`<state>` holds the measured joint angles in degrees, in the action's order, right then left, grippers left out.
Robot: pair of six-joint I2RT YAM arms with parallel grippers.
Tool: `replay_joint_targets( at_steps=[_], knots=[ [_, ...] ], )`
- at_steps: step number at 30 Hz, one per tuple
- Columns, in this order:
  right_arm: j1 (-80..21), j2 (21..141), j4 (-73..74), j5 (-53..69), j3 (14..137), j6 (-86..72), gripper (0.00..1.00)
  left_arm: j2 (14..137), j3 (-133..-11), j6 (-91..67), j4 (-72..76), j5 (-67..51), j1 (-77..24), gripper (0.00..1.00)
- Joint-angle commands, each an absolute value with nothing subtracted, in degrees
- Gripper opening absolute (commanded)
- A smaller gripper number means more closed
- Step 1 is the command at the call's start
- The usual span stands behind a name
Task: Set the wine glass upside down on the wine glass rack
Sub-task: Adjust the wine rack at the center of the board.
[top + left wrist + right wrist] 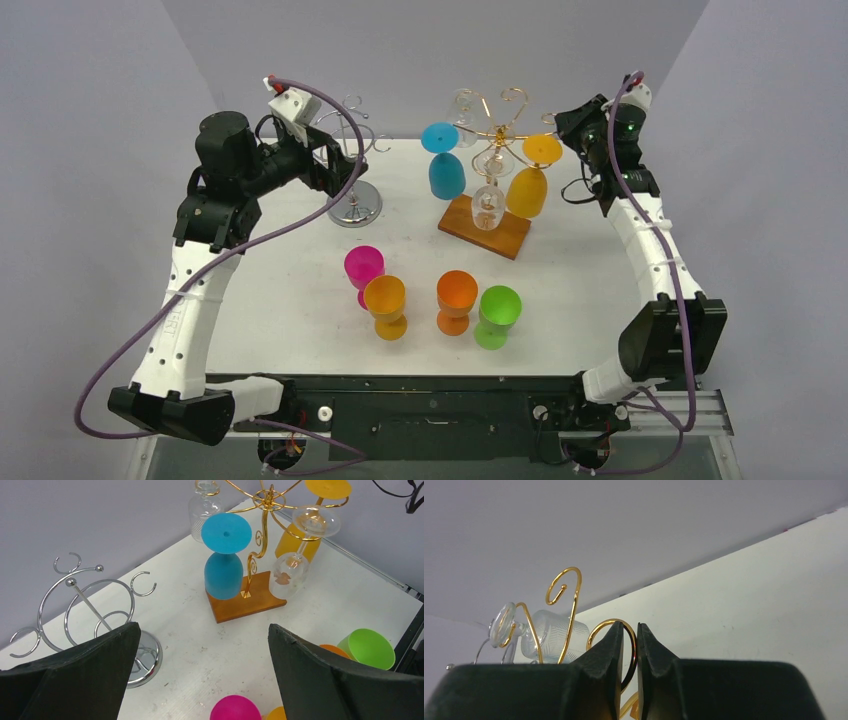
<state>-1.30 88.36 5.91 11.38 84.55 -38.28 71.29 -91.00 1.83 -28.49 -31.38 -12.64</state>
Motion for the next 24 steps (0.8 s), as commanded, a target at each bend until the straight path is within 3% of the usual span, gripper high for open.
replay_joint_targets(
  at_steps=[1,10,16,24],
  knots=[
    [-5.9,81.3,5.0,-3.1,77.4,-38.1,0.00,69.1,-89.8,2.6,-27.8,-31.1,-12.4,0.98],
    [-13.0,74.7,3.5,-18.9,70.2,-44.5,0.00,67.3,-88.7,3.6,-28.4,-30.9,-12.4,0.98],
    [-11.9,75.0,4.9,-16.4,70.6,-44.4,0.27,66.3,-88.1,4.5,-29.0,-30.8,-12.4,0.98],
    [-8.4,74.8,11.5,-5.2,77.5,-35.4,0.71,67.0,-88.4,4.3,-30.9,-31.0,-12.3,0.97]
  ],
)
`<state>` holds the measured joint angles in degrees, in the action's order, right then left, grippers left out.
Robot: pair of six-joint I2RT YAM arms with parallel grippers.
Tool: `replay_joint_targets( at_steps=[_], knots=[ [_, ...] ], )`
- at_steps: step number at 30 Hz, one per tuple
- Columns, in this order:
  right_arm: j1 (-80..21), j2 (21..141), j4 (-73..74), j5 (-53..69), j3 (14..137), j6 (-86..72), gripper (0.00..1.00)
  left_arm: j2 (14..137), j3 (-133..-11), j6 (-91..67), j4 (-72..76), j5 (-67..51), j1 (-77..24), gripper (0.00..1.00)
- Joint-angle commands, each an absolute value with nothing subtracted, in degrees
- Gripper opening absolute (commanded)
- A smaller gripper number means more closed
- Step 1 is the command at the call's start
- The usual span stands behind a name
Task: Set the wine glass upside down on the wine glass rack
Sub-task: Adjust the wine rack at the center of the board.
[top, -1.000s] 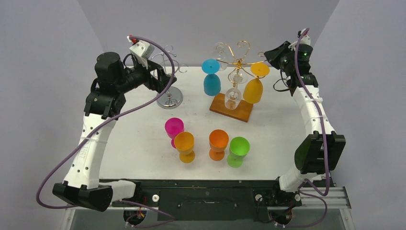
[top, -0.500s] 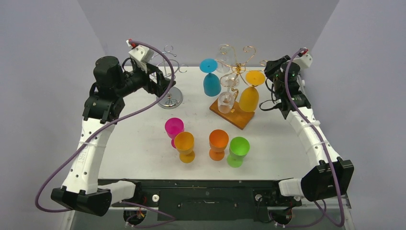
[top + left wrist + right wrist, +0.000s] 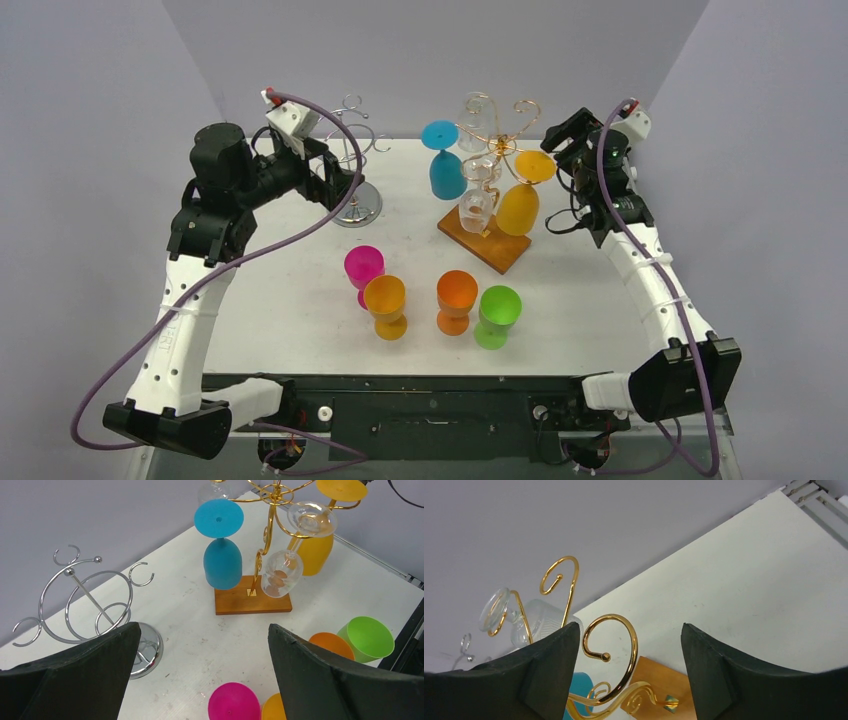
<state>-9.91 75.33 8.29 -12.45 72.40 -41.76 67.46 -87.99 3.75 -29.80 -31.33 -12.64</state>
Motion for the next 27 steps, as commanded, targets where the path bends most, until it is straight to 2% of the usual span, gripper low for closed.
replay_joint_targets(
  at_steps=[1,11,16,20,27],
  knots=[
    [-7.7,74.8,12.7,-3.2,78.9,-33.8,0.75,67.1,-88.7,4.2,-31.3,-31.0,-12.2,0.97],
    [-5.2,80.7,25.8,18.9,98.6,-15.3,0.79,66.9,-91.4,4.0,-33.8,-31.8,-12.3,0.96],
    [-5.4,88.7,32.4,39.8,109.0,-5.1,0.69,66.6,-91.7,4.2,-34.2,-31.9,-12.3,0.96],
    [-5.5,95.4,41.2,50.2,116.3,4.0,0.66,66.6,-92.0,3.8,-34.1,-32.0,-12.3,0.96],
    [-5.5,103.9,55.7,53.9,127.4,17.0,0.65,66.8,-92.9,3.9,-34.5,-31.1,-12.3,0.96]
  ],
)
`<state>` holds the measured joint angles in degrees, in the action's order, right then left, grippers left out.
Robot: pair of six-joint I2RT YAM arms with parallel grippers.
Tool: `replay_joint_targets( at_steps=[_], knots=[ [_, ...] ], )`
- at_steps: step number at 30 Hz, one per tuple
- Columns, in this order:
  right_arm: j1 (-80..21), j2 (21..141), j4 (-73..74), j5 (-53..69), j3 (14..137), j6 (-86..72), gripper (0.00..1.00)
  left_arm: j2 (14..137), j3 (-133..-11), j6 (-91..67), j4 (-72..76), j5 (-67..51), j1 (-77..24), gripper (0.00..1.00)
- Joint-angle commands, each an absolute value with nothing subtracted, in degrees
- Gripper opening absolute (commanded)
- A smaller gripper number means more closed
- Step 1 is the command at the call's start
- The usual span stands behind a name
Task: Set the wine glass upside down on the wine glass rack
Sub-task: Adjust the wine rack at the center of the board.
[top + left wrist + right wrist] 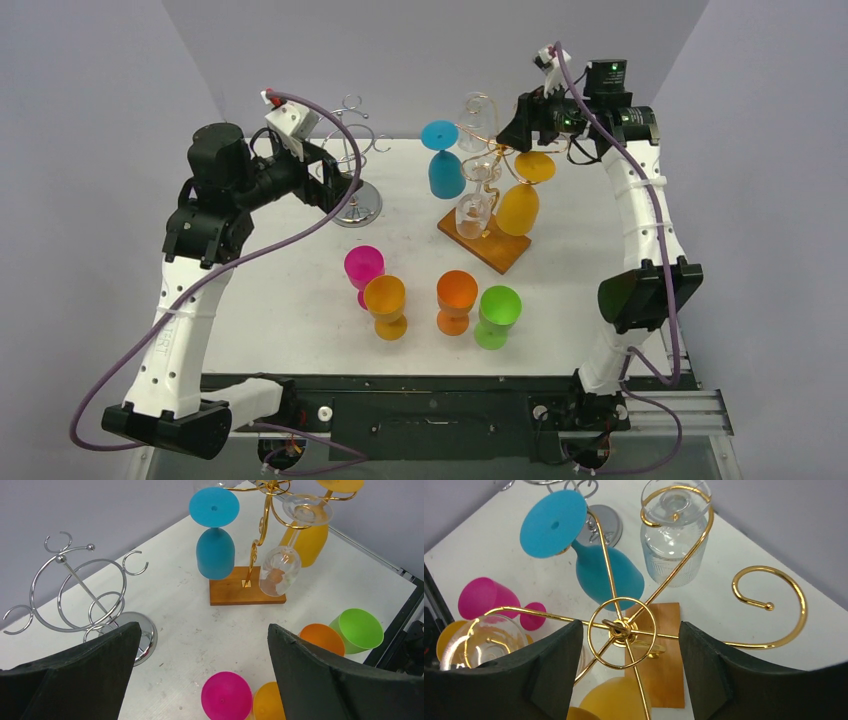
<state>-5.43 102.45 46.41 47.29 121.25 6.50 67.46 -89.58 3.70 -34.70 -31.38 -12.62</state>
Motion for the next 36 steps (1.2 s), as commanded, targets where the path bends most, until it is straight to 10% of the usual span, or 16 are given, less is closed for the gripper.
replay_joint_targets(
  at_steps=[1,13,27,36],
  knots=[
    [-5.5,105.2,57.3,54.4,128.8,18.2,0.66,66.9,-93.1,4.0,-34.7,-31.0,-12.3,0.96],
    [-6.5,109.0,61.3,52.0,130.1,24.5,0.58,68.2,-95.4,5.1,-36.7,-29.1,-12.3,0.96],
    [-11.0,108.0,52.1,44.6,128.3,17.5,0.00,68.0,-94.0,4.4,-36.0,-28.4,-12.3,0.96],
    [-13.3,104.9,40.7,35.1,118.9,5.1,0.00,67.3,-92.5,4.6,-35.2,-28.8,-12.2,0.96]
  ],
)
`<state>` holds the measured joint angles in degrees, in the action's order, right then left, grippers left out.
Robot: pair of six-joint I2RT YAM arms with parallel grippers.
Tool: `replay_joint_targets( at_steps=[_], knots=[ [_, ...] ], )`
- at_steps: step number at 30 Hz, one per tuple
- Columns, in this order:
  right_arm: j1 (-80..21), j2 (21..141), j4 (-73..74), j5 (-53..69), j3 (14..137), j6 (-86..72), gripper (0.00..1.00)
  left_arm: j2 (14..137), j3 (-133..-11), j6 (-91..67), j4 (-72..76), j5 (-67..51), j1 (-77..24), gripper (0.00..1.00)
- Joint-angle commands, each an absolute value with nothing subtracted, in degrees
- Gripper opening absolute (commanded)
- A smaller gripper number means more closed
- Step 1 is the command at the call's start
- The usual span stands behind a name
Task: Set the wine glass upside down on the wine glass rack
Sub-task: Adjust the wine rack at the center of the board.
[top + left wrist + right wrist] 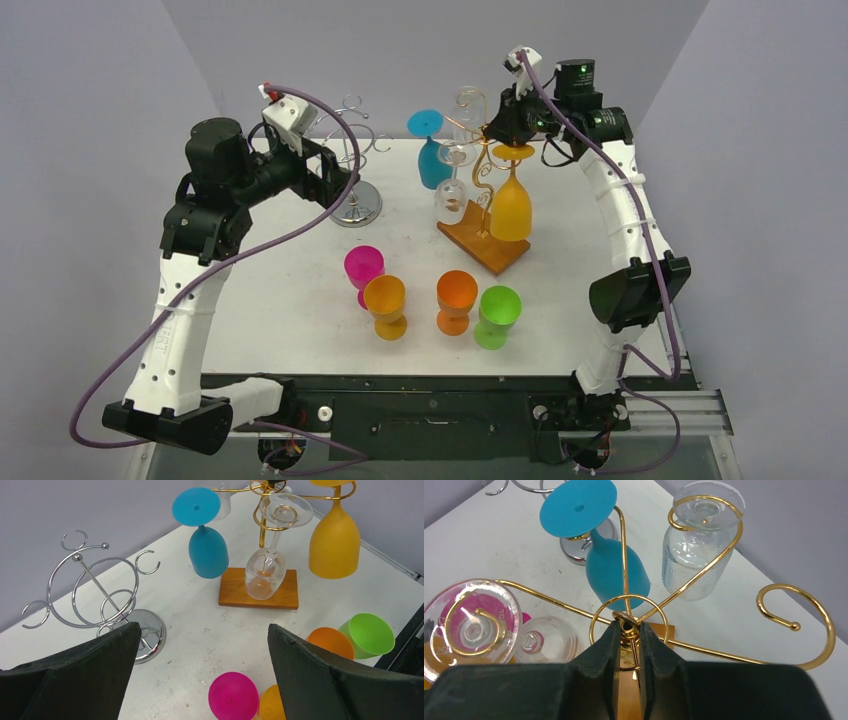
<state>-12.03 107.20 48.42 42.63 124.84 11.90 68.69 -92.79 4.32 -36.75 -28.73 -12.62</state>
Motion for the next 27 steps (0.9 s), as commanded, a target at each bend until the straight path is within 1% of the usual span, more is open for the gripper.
replay_joint_targets(
  at_steps=[1,5,9,13,17,18,19,20,21,24,27],
  knots=[
    [-13.4,104.0,38.9,34.4,116.7,3.9,0.00,67.2,-92.3,4.7,-35.2,-28.9,-12.2,0.96],
    [-13.9,98.4,30.8,32.4,106.3,1.5,0.00,66.7,-91.8,5.2,-35.3,-29.2,-12.1,0.96],
    [-13.9,94.1,27.0,32.7,100.0,0.6,0.00,66.0,-91.1,5.5,-35.1,-29.5,-11.9,0.96],
    [-13.9,91.6,26.8,33.3,98.2,1.1,0.00,65.5,-90.5,5.2,-34.7,-29.8,-11.8,0.96],
    [-13.7,91.7,29.3,33.3,101.0,2.9,0.03,65.4,-90.4,4.9,-34.3,-30.1,-11.8,0.96],
    [-13.7,92.1,30.6,33.7,102.5,3.9,0.06,65.3,-90.4,4.8,-34.3,-30.1,-11.8,0.96],
    [-13.7,92.4,32.0,34.0,104.1,4.7,0.11,65.3,-90.5,4.8,-34.3,-30.2,-11.7,0.96],
    [-13.6,92.9,33.4,34.2,105.5,5.6,0.20,65.2,-90.5,4.8,-34.3,-30.3,-11.7,0.96],
    [-13.6,93.4,34.9,34.6,106.9,6.6,0.25,65.2,-90.5,4.8,-34.3,-30.2,-11.8,0.96],
    [-13.2,94.3,39.6,36.2,110.1,10.0,0.35,65.1,-90.7,4.9,-34.5,-30.3,-11.7,0.96],
    [-12.7,94.2,44.3,38.2,112.0,14.6,0.40,65.1,-90.7,5.1,-34.7,-30.2,-11.7,0.96]
  ],
)
